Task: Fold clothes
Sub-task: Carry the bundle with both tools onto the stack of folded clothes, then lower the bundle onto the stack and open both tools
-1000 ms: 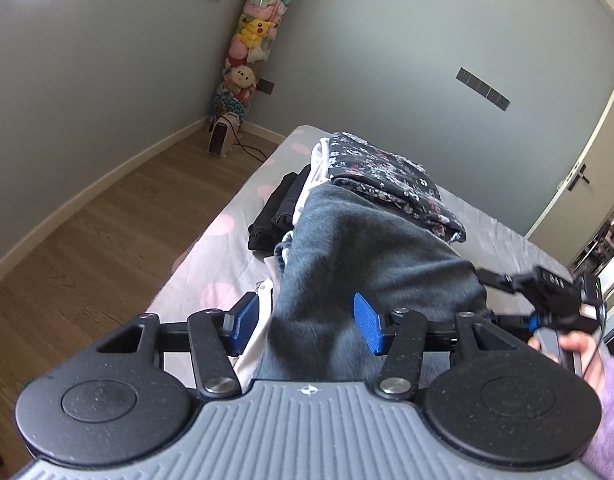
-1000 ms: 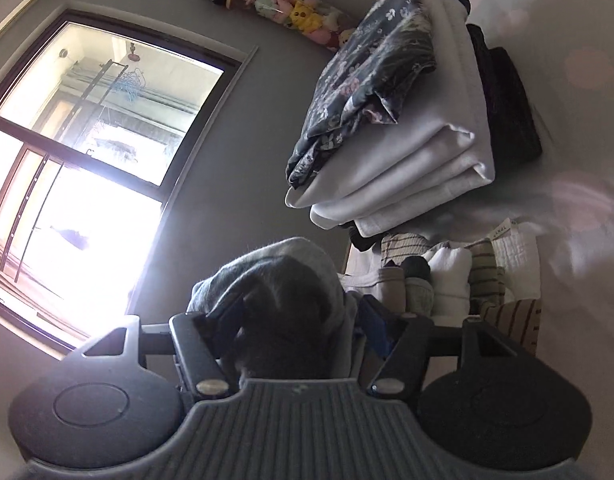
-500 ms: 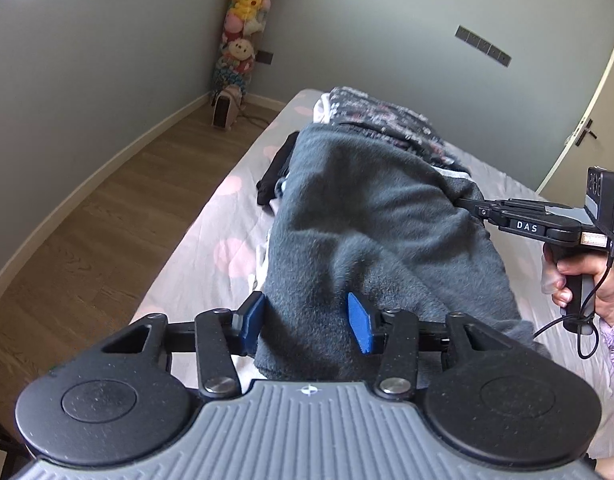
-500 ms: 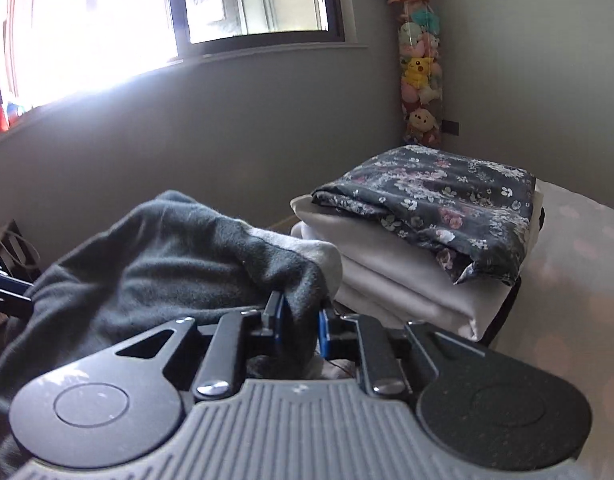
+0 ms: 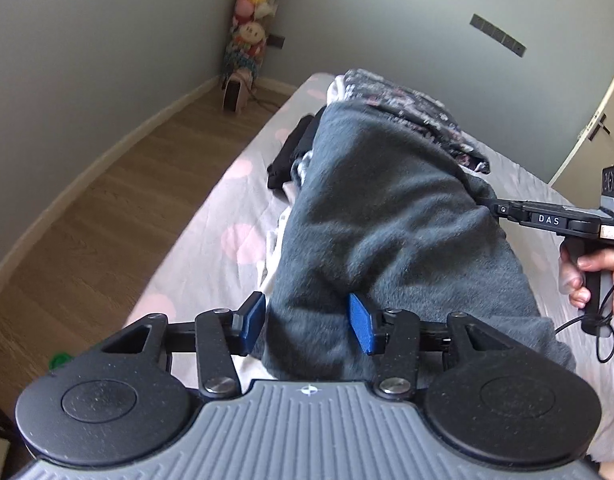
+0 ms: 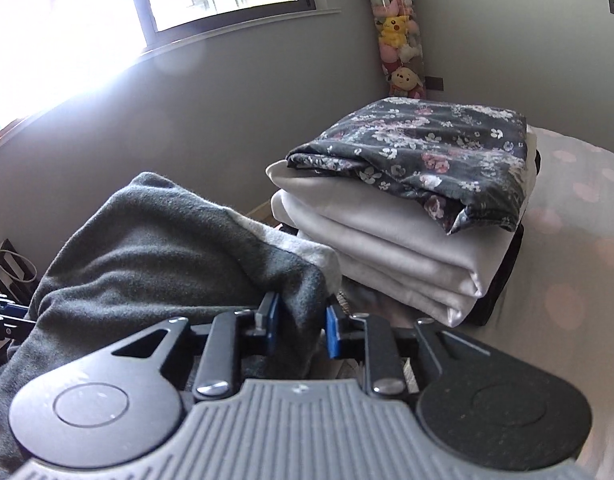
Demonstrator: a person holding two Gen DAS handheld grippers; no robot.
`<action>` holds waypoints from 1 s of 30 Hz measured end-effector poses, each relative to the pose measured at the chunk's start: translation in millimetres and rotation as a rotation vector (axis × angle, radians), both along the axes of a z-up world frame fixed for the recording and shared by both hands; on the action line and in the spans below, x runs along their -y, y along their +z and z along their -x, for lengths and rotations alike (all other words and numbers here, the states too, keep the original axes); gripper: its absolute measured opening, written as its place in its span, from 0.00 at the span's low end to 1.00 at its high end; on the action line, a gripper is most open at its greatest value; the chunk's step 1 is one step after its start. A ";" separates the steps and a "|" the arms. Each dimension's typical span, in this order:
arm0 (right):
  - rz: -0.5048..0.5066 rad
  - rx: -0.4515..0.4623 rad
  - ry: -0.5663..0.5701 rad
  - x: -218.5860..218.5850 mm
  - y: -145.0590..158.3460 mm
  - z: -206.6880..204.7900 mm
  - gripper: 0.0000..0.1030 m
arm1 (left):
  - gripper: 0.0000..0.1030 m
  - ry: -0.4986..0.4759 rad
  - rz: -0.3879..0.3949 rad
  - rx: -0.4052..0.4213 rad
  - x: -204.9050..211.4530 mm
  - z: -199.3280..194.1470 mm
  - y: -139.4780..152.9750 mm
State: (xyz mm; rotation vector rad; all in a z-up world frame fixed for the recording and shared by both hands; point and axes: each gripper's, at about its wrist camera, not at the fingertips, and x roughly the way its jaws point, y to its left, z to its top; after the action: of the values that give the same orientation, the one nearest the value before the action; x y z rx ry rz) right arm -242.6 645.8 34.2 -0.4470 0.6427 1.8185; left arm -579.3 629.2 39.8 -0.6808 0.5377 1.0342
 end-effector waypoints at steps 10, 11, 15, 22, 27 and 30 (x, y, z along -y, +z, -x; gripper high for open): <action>-0.058 0.018 0.142 79.1 41.6 36.2 0.35 | 0.53 0.004 -0.185 -0.082 49.6 -14.5 41.3; -0.063 0.018 0.158 87.5 45.6 40.2 0.35 | 0.53 0.005 -0.202 -0.088 55.3 -16.4 44.8; -0.063 0.034 0.229 123.0 49.0 63.1 0.35 | 0.53 0.011 -0.261 -0.100 82.1 -26.3 55.6; 0.033 0.093 0.249 156.7 19.5 79.9 0.39 | 0.67 0.025 -0.345 -0.163 123.8 -38.5 68.0; -0.027 0.102 0.215 187.7 35.6 70.7 0.44 | 0.78 -0.019 -0.410 -0.241 151.1 -54.4 69.7; -0.073 0.109 0.193 207.2 47.3 64.8 0.49 | 0.87 0.009 -0.455 -0.271 167.3 -63.3 71.8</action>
State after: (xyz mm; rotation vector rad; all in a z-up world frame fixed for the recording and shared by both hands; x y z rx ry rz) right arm -307.4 438.6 81.6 -0.5708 0.4701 1.9775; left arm -516.0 462.0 111.6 -0.1410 0.5079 1.2147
